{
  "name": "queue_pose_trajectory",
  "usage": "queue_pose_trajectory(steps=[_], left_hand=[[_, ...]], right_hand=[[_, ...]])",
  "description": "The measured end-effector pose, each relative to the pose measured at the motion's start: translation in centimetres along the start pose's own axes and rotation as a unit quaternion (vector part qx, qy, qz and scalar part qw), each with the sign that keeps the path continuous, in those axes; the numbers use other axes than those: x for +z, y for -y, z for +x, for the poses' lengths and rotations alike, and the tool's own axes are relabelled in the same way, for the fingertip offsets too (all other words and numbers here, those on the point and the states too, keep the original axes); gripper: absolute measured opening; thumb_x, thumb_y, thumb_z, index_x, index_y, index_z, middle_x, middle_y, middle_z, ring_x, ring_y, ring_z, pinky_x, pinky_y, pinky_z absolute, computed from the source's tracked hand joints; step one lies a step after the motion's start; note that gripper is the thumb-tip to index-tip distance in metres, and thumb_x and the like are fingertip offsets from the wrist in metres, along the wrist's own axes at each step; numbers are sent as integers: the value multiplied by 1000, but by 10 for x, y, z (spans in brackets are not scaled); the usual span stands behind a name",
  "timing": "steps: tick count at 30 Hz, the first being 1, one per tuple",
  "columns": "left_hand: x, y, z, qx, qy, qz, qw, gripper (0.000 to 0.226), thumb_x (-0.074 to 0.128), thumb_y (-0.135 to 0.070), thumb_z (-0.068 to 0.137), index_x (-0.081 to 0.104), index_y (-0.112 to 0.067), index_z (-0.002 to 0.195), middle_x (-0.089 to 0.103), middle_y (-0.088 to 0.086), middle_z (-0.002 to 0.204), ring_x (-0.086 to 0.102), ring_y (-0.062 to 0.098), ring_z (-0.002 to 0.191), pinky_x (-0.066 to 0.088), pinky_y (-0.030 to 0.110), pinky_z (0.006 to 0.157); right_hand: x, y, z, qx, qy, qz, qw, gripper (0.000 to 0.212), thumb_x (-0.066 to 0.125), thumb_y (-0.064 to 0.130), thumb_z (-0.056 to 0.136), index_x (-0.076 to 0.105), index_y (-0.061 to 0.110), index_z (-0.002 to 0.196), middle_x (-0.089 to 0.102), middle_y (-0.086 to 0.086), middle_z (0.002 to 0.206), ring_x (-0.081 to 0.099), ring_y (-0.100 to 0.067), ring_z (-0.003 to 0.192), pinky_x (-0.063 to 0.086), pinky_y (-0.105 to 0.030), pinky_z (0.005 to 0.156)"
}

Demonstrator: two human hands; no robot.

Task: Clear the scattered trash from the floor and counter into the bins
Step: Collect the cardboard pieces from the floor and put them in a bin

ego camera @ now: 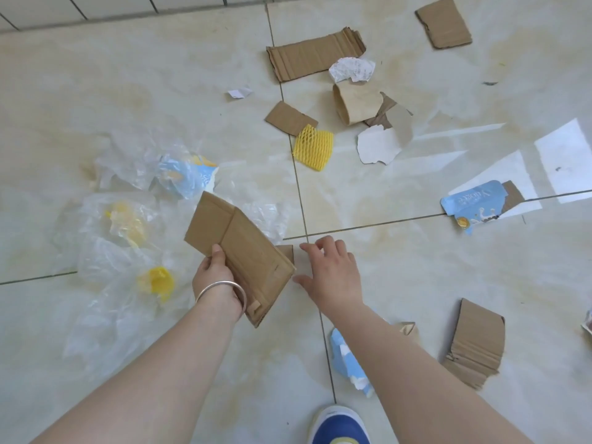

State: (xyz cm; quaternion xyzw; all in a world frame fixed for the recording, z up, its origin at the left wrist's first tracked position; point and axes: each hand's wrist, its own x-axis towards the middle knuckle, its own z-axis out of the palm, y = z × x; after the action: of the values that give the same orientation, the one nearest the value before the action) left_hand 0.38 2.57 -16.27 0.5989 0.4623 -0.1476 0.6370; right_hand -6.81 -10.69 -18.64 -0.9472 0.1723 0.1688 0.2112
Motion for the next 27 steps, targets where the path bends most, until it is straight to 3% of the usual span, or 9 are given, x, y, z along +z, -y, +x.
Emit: queue_pose_trajectory(steps=[3,9,12,14,17,20,22,24,27], left_hand=[[-9,-6,3,-4,27,32,999,23,51,-36,93,59,-20,79,60,-3,76,60,18,75,48,31,78],[-18,-15,9,-11,22,65,998,28,52,-44,90,60,-21,77,61,-3,76,59,15,70,46,26,61],[-22,-15,13,-6,21,85,996,31,53,-46,89,62,-17,96,62,-2,80,61,21,80,47,32,76],[-22,-13,13,0,27,91,995,32,54,-46,88,62,-19,102,62,-2,83,61,22,84,46,33,80],[-19,-13,8,15,54,96,994,28,57,-44,87,61,-19,97,64,-1,83,62,18,76,48,32,76],[-10,-13,-2,12,126,87,988,21,62,-38,85,60,-18,90,67,3,85,63,18,73,54,31,63],[-2,-9,-14,-1,176,98,979,17,63,-34,85,60,-18,87,68,2,84,65,17,72,56,30,54],[5,0,-28,-24,228,127,965,18,62,-35,86,62,-17,86,69,2,83,66,17,72,55,29,53],[13,23,-47,-68,296,194,933,23,55,-35,90,65,-14,87,71,3,84,67,15,73,55,25,56]], right_hand=[[8,18,9,-23,10,-15,1000,51,61,37,81,47,21,128,45,-4,123,42,-27,115,35,-33,91],[18,40,26,-2,-16,16,1000,65,61,50,79,41,15,131,46,-6,121,44,-28,112,35,-34,89],[19,49,35,5,-6,-7,1000,53,58,47,83,46,13,120,45,-7,118,43,-28,109,35,-32,87],[17,55,38,9,21,-21,1000,37,54,34,88,45,10,114,47,-8,114,45,-28,108,35,-32,85],[11,61,37,30,66,35,997,8,42,6,88,39,11,94,53,-7,86,50,-29,85,37,-33,68],[-6,46,22,74,85,130,985,14,42,9,86,39,14,74,58,-10,83,45,-26,74,34,-31,62],[-30,20,0,142,52,236,960,22,49,20,88,43,16,68,56,-4,78,49,-26,75,34,-29,62],[-55,-15,-27,222,-11,330,918,21,51,29,92,54,13,80,58,1,76,55,-25,81,38,-30,62],[-77,-61,-76,326,-83,423,841,23,49,27,94,59,10,81,65,-9,86,59,-27,84,41,-33,70]])
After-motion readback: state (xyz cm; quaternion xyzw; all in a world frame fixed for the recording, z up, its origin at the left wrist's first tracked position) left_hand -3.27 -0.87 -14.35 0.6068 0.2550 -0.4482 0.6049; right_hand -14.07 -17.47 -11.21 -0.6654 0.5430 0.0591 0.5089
